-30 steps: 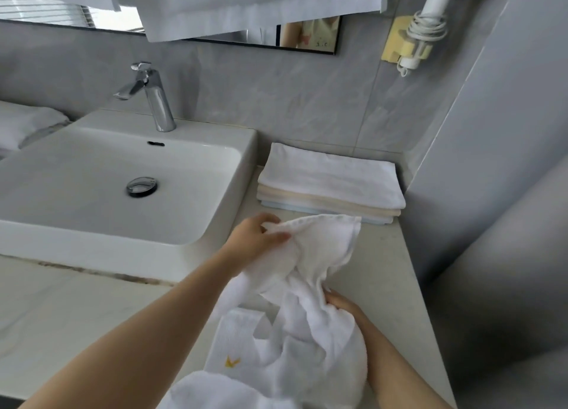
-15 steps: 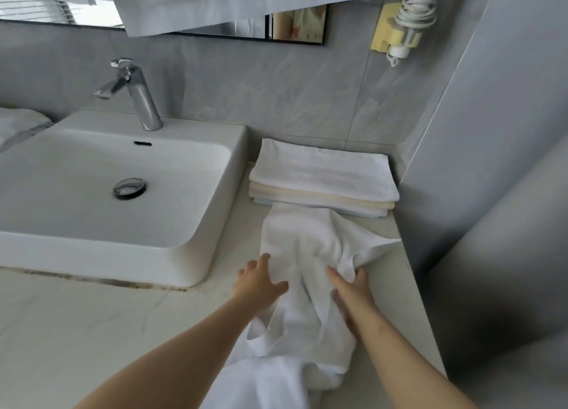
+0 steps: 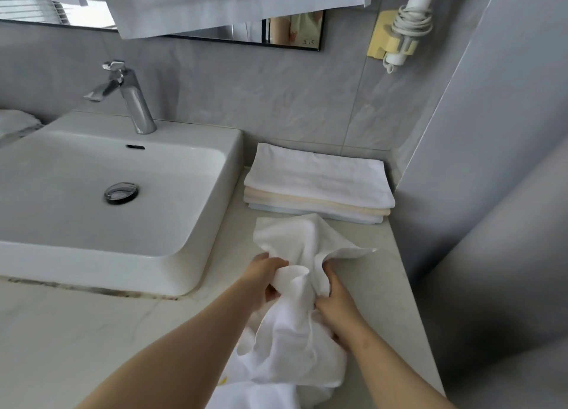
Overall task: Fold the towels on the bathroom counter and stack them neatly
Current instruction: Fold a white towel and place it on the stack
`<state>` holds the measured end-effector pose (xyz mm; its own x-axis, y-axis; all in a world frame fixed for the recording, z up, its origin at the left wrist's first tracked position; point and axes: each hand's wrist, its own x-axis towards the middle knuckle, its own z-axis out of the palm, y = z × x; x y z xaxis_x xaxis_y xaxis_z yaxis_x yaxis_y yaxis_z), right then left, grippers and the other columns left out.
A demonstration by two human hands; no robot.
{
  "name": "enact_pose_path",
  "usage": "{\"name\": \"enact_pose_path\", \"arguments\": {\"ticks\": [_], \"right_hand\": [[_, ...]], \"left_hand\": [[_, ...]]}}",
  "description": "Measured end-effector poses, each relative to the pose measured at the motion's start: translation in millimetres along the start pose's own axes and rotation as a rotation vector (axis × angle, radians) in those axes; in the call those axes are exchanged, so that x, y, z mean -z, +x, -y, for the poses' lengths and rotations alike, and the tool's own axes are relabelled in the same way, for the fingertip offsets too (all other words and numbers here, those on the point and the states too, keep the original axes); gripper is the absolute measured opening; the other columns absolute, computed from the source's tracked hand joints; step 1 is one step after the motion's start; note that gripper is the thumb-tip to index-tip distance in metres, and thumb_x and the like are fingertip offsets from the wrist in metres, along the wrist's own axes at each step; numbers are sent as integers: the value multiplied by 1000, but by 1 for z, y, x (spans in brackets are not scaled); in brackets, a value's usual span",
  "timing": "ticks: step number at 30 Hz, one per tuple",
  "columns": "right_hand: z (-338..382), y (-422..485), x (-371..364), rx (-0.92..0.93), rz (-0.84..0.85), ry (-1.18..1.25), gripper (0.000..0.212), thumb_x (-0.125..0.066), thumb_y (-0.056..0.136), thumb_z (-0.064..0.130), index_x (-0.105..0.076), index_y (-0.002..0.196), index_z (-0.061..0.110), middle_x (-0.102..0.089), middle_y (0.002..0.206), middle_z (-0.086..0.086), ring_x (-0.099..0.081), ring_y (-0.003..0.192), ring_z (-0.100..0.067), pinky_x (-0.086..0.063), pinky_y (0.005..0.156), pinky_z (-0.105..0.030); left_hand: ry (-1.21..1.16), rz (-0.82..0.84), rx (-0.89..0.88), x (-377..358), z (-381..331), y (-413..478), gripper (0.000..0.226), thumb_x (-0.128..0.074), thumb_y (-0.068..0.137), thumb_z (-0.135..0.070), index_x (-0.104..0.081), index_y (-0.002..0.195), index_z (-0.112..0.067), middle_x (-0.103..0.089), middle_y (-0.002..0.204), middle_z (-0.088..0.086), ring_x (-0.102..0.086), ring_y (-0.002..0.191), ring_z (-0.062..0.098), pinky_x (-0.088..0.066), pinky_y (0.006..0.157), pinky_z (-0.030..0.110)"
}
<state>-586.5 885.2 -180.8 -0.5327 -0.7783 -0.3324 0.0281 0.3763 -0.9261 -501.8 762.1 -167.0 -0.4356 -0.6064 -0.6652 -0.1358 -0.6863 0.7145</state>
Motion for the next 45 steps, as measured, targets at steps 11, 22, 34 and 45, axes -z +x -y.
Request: {"name": "enact_pose_path", "arguments": {"ticks": [11,22,34,45], "right_hand": [[54,29,21,436,-277,-319,52,-43,94,-2,-36,143,14,-34,139,8,-31,119,4,-14,81,12],[35,41,36,-2,-410,-683,71,-61,83,23,-24,144,21,-35,138,-9,-41,120,-34,-41,96,-41],[-16,-20,-19,8,-182,-621,55,-66,79,42,-46,127,25,-44,121,-3,-42,116,-25,-38,94,-31],[-35,-36,-19,-73,-397,-296,25,-68,79,25,-54,93,10,-53,95,-5,-55,84,-24,-37,68,-27]], "left_hand": [[243,116,-698,-1,-82,-14,50,-52,95,-11,-40,142,-26,-52,137,-2,-55,118,16,-45,102,35],[1127,-193,-565,27,-49,15,61,-55,92,-23,-27,147,-22,-19,152,9,-38,131,26,-35,104,30],[1190,-200,-418,70,34,-11,21,-50,91,-20,-62,109,-18,-55,101,-1,-52,89,16,-42,70,24],[1173,-123,-229,54,52,-25,26,-53,86,-32,-46,63,-24,-50,68,-6,-50,72,18,-40,65,25]]}}
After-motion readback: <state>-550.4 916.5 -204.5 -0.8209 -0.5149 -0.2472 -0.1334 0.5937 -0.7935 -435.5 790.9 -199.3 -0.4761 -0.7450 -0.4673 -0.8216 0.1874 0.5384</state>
